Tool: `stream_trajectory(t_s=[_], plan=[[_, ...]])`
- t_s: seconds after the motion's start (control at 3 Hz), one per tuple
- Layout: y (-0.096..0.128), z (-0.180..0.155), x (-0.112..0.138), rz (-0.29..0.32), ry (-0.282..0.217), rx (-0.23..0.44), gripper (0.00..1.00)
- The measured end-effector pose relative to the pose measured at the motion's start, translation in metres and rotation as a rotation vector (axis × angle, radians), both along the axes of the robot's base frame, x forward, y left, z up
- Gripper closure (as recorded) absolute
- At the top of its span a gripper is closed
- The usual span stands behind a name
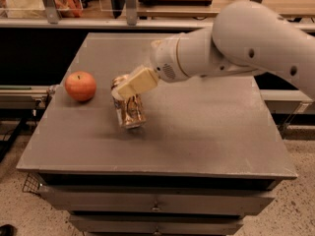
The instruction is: Knock orange can over
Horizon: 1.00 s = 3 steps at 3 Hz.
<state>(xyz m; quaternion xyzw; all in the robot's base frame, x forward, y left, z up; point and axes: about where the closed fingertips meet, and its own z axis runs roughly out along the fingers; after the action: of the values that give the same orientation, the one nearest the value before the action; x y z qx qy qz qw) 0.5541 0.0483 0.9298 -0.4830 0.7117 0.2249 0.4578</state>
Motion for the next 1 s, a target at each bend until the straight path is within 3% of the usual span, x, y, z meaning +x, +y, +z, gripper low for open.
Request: stream_trajectory(t_s=[0.33,0.67,1.0], plan=[[-0.012,0.015,0.050,-0.115,-0.041,-0.024,0.00],[-0.035,0.016,0.074,-0.167,-0.046,-0.038,0.00],[-0.064,0.021,0.078,-0.153,-0.037,-0.024,0.00]])
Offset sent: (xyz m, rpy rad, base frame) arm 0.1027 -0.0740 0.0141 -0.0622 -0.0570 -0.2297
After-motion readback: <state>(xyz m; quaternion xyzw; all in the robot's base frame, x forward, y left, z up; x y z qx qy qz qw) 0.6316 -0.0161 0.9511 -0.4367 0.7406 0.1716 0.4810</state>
